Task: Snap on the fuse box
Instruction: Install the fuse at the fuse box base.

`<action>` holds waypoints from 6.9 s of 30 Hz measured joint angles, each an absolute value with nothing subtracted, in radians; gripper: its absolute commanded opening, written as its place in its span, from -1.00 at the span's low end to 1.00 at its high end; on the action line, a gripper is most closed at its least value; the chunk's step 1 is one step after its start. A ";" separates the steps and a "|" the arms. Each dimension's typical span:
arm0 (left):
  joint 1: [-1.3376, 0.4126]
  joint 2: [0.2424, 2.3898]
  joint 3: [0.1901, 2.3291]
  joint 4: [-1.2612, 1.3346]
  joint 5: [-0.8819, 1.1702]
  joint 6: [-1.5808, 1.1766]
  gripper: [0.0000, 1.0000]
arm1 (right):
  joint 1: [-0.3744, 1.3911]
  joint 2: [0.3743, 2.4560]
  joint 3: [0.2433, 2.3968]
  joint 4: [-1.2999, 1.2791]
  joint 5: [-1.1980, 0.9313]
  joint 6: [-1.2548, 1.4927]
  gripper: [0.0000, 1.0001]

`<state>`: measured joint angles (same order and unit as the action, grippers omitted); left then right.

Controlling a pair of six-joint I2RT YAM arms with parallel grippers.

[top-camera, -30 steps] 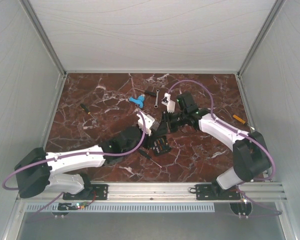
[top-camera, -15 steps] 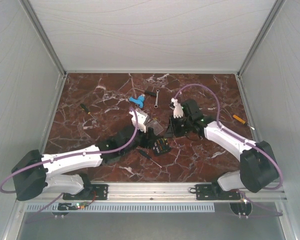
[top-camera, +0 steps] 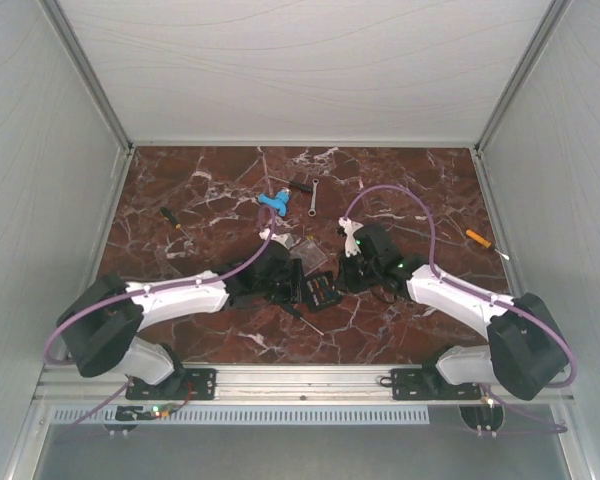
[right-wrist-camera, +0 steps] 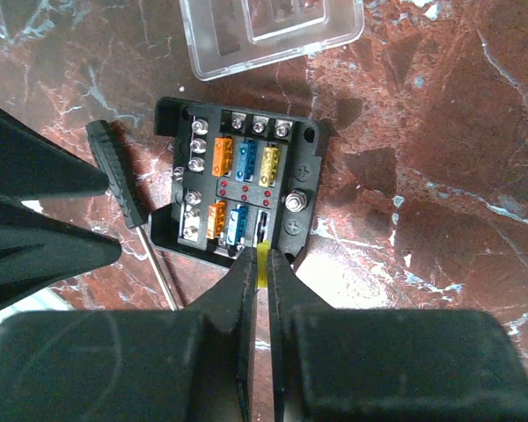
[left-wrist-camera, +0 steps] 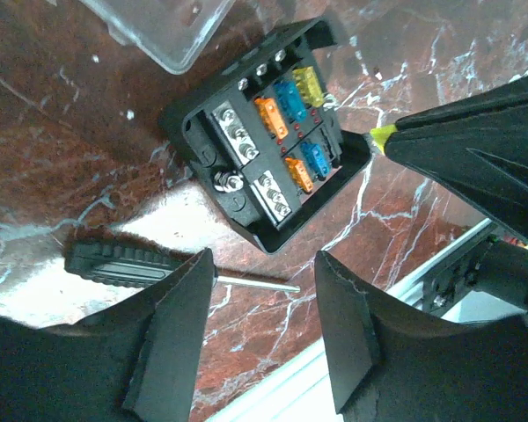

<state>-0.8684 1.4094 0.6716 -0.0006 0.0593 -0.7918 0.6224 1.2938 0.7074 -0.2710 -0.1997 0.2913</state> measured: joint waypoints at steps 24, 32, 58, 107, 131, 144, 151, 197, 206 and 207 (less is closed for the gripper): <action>-0.852 1.570 0.746 -0.024 0.147 -0.955 -0.38 | 0.743 1.294 0.620 -0.141 -0.015 0.364 -1.00; -0.851 1.605 0.754 -0.027 0.136 -0.963 -0.40 | 0.745 1.295 0.616 -0.115 -0.004 0.384 -1.00; -0.850 1.630 0.762 -0.027 0.131 -0.984 -0.55 | 0.781 1.314 0.616 -0.104 0.057 0.391 -1.00; -0.833 1.612 0.747 -0.040 0.097 -1.010 -0.59 | 0.831 1.440 0.748 -0.216 0.138 0.303 -1.00; -0.833 1.612 0.747 -0.039 0.098 -1.010 -0.59 | 0.839 1.542 0.894 -0.386 0.155 0.327 -0.63; -0.833 1.612 0.747 -0.039 0.099 -1.010 -0.58 | 0.830 1.527 1.056 -0.548 0.141 0.318 -0.68; -0.833 1.612 0.747 -0.039 0.099 -1.010 -0.58 | 0.820 1.577 1.073 -0.592 0.105 0.317 -0.76; -0.806 1.611 0.705 0.030 0.167 -1.046 -0.59 | 0.831 1.724 1.134 -0.695 0.059 0.282 -1.00; -0.806 1.611 0.705 0.030 0.168 -1.047 -0.58 | 0.837 1.689 1.137 -0.701 0.060 0.282 -0.83; -0.806 1.611 0.705 0.030 0.168 -1.047 -0.58 | 0.837 1.684 1.137 -0.705 0.062 0.284 -0.81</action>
